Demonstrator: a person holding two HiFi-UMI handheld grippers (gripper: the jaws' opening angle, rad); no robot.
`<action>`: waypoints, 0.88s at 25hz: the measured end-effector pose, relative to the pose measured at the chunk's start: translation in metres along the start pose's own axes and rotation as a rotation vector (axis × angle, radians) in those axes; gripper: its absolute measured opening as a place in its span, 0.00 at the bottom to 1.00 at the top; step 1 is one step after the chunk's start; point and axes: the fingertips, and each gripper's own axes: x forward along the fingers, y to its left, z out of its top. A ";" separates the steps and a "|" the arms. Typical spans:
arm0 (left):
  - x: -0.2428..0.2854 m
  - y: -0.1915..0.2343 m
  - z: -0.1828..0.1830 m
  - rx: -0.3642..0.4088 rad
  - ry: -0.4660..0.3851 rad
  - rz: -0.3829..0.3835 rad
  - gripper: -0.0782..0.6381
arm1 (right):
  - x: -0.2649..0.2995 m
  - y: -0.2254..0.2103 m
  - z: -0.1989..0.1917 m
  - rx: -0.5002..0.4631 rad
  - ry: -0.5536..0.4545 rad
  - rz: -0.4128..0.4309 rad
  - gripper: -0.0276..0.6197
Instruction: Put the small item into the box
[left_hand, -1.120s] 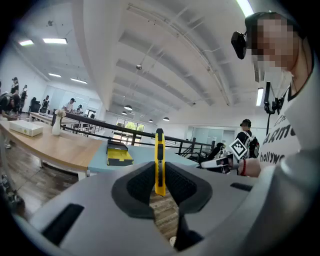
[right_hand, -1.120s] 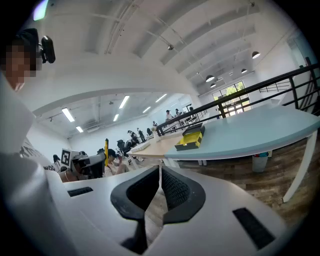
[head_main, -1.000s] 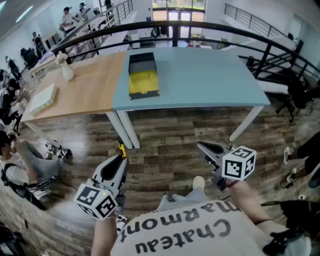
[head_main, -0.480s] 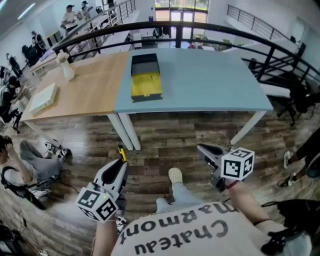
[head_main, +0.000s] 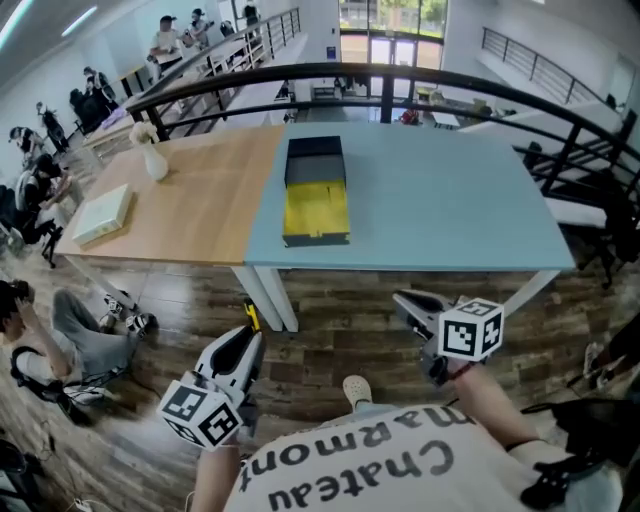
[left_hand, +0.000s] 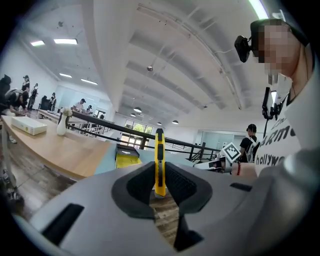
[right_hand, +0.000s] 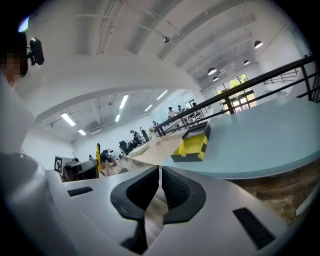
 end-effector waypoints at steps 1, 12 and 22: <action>0.008 0.008 0.004 0.011 -0.008 0.007 0.19 | 0.010 -0.005 0.008 0.000 -0.006 0.011 0.11; 0.109 0.053 0.033 0.019 -0.057 0.034 0.19 | 0.092 -0.072 0.084 -0.066 0.036 0.063 0.11; 0.175 0.069 0.036 0.014 -0.039 0.014 0.19 | 0.125 -0.110 0.106 -0.038 0.044 0.100 0.11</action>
